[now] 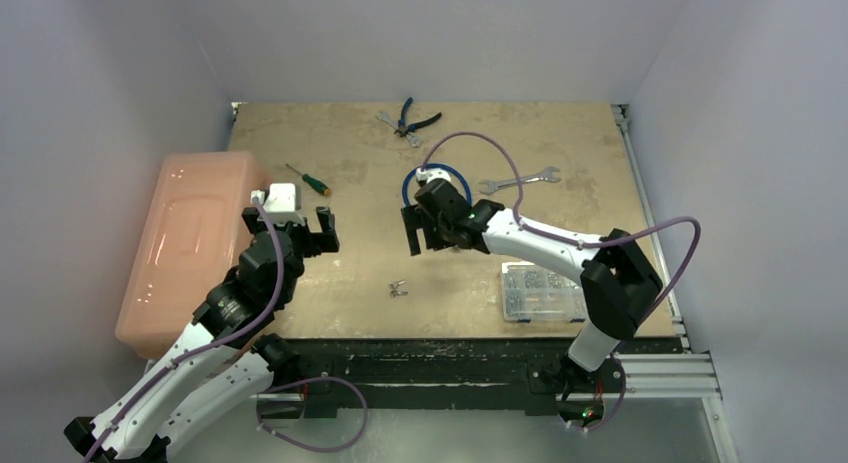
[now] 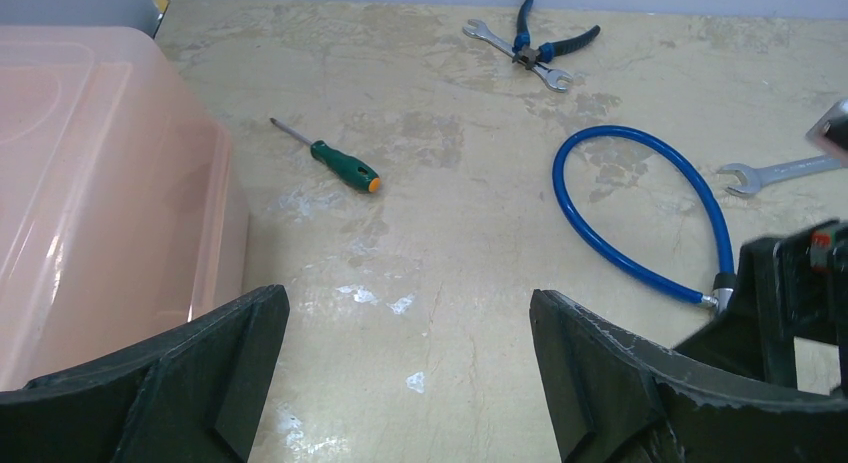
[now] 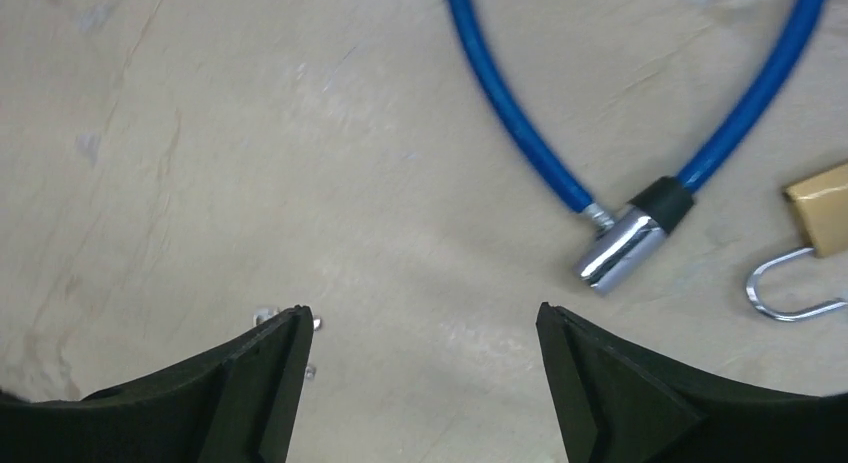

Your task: Unlock with the key

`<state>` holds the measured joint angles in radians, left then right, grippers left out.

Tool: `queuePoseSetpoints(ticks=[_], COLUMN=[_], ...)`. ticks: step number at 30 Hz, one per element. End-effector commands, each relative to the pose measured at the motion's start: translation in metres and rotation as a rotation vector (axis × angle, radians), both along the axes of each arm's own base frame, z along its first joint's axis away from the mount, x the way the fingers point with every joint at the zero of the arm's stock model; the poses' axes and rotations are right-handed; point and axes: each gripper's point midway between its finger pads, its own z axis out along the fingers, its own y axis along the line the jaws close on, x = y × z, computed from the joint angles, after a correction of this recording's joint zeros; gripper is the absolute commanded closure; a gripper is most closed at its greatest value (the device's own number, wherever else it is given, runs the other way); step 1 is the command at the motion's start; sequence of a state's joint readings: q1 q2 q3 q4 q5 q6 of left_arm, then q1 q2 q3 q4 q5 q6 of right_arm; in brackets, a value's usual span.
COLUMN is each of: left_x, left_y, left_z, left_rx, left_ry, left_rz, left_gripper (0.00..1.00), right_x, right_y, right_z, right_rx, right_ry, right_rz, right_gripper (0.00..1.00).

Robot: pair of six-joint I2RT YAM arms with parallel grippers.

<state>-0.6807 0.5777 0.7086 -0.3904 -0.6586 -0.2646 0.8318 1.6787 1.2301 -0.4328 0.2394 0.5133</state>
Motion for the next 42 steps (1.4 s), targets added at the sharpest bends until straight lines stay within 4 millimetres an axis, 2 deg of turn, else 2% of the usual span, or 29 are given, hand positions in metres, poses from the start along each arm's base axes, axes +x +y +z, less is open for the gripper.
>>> queuePoseSetpoints(ticks=[1,6,13,26,28,32,34,37,42], left_x=[0.001,0.000,0.000,-0.002,-0.002,-0.002,-0.002,-0.002,-0.001], left_y=[0.001,0.002,0.003,0.003,0.004,0.004,0.003,0.004,0.003], left_z=[0.005,0.006,0.007,0.009,0.009,0.009,0.009,0.008,0.008], left_rx=[0.014,0.012,0.006,-0.002,-0.003,-0.003,-0.003,-0.001,0.001], left_ry=[-0.014,-0.017,-0.020,-0.028,-0.028,-0.029,-0.029,-0.027,-0.024], left_rz=[-0.004,-0.002,-0.002,-0.003,-0.003,-0.002,-0.003,-0.002,-0.001], left_gripper=[0.01,0.01,0.01,0.01,0.01,0.01,0.01,0.01,0.01], right_x=[-0.033,-0.059,-0.077,-0.089,-0.089,-0.092,-0.094,-0.096,-0.099], right_y=[0.031,0.062,0.089,0.100,0.098,0.094,0.092,0.088,0.088], right_z=[0.001,-0.003,-0.028,-0.068,-0.075,-0.089,-0.095,-0.101,-0.104], right_rx=[0.051,0.103,0.086,-0.041,-0.065,-0.099,-0.114,-0.125,-0.107], right_ry=[0.009,0.055,0.112,0.150,0.152,0.167,0.173,0.177,0.182], right_rz=[0.217,0.259,0.255,0.216,0.208,0.208,0.210,0.212,0.222], right_gripper=[0.12,0.18,0.28,0.46,0.55,0.65,0.77,1.00,1.00])
